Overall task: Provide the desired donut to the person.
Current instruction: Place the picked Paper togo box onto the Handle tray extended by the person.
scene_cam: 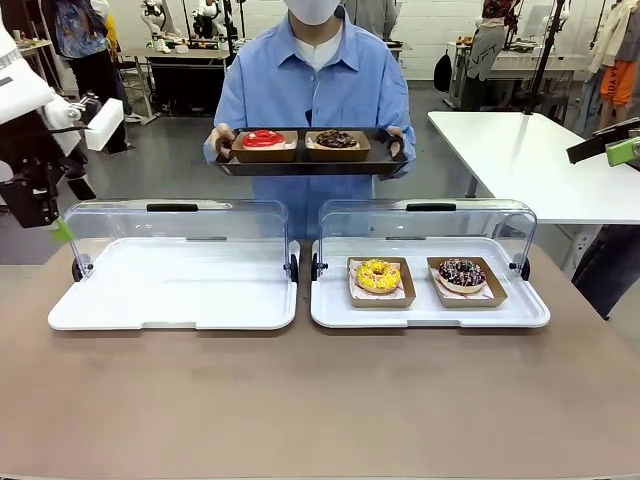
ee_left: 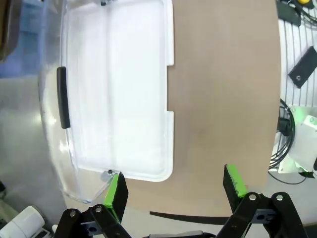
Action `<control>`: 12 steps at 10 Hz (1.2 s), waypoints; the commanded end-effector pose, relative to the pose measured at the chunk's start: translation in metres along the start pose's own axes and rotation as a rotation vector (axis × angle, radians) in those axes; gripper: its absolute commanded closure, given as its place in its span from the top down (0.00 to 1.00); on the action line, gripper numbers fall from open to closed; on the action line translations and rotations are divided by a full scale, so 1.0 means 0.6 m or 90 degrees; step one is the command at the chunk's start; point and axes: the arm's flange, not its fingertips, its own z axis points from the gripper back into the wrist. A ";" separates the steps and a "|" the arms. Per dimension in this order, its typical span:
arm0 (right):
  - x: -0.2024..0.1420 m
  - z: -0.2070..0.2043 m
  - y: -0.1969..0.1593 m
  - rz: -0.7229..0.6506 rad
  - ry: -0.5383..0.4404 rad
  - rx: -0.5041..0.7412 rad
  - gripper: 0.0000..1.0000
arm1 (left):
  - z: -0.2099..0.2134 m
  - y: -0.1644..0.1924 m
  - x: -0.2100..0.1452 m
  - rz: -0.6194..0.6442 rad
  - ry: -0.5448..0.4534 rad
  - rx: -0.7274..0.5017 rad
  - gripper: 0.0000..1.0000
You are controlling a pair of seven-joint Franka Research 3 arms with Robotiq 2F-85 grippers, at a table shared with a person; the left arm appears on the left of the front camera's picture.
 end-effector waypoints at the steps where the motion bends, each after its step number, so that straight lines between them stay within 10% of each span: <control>1: 0.002 -0.002 0.002 0.007 -0.006 0.005 1.00 | 0.001 -0.001 -0.008 0.006 0.000 -0.002 1.00; 12: 0.002 -0.002 0.002 0.007 -0.006 0.005 1.00 | 0.000 0.000 -0.007 0.005 -0.001 -0.002 1.00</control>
